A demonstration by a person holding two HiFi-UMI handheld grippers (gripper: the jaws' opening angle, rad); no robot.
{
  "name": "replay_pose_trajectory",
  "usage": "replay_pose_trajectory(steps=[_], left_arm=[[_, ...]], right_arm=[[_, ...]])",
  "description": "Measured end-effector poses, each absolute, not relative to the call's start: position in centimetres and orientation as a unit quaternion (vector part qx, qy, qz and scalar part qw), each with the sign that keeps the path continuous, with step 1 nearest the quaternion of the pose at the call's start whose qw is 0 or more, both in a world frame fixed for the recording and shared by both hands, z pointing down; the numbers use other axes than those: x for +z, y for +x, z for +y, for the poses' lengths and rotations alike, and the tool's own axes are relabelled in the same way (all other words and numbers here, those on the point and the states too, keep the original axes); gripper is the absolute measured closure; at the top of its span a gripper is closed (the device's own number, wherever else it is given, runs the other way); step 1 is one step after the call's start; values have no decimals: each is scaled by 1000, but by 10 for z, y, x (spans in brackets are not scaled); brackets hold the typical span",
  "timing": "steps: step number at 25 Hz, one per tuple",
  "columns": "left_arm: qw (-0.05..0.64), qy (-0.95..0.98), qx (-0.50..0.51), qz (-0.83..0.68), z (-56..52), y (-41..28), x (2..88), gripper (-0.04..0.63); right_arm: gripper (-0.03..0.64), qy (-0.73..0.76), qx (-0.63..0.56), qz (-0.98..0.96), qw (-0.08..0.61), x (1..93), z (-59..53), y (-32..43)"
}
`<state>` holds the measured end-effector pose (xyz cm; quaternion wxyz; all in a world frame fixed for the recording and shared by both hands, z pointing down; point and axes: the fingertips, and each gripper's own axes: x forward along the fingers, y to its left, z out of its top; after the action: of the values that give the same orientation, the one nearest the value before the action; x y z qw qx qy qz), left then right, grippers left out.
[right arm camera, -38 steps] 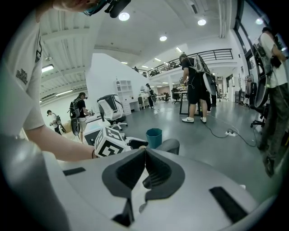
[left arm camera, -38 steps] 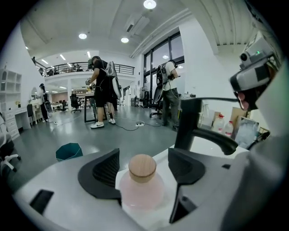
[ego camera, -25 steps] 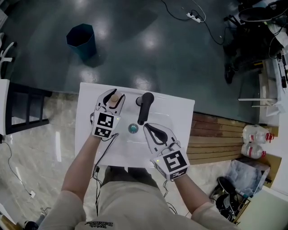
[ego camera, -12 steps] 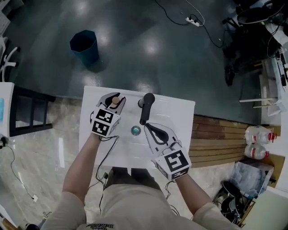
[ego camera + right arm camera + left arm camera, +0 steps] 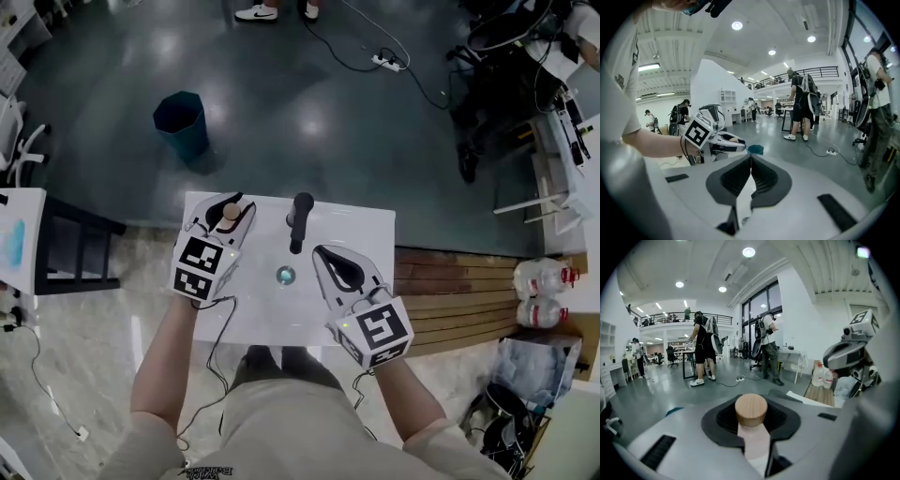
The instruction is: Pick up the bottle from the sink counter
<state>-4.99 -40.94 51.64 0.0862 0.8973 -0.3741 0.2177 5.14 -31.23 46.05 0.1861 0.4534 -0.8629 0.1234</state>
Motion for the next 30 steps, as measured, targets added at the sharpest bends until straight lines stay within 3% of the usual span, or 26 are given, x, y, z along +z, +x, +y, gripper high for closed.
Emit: replay_pose_trajectory(steps=[5,16,30], left_arm=[[42,907,195,-371,-382,-52,446,497],[13,917,159,-364,-290,-63,353,497],[70,917,168,-355,-214,-76,378,497]], right_arm=[[620,482,96,-858,147,407,-299,65],[620,494,29,-861,113,329,-241,79],[620,462,60,-875,130,349,-204,57]])
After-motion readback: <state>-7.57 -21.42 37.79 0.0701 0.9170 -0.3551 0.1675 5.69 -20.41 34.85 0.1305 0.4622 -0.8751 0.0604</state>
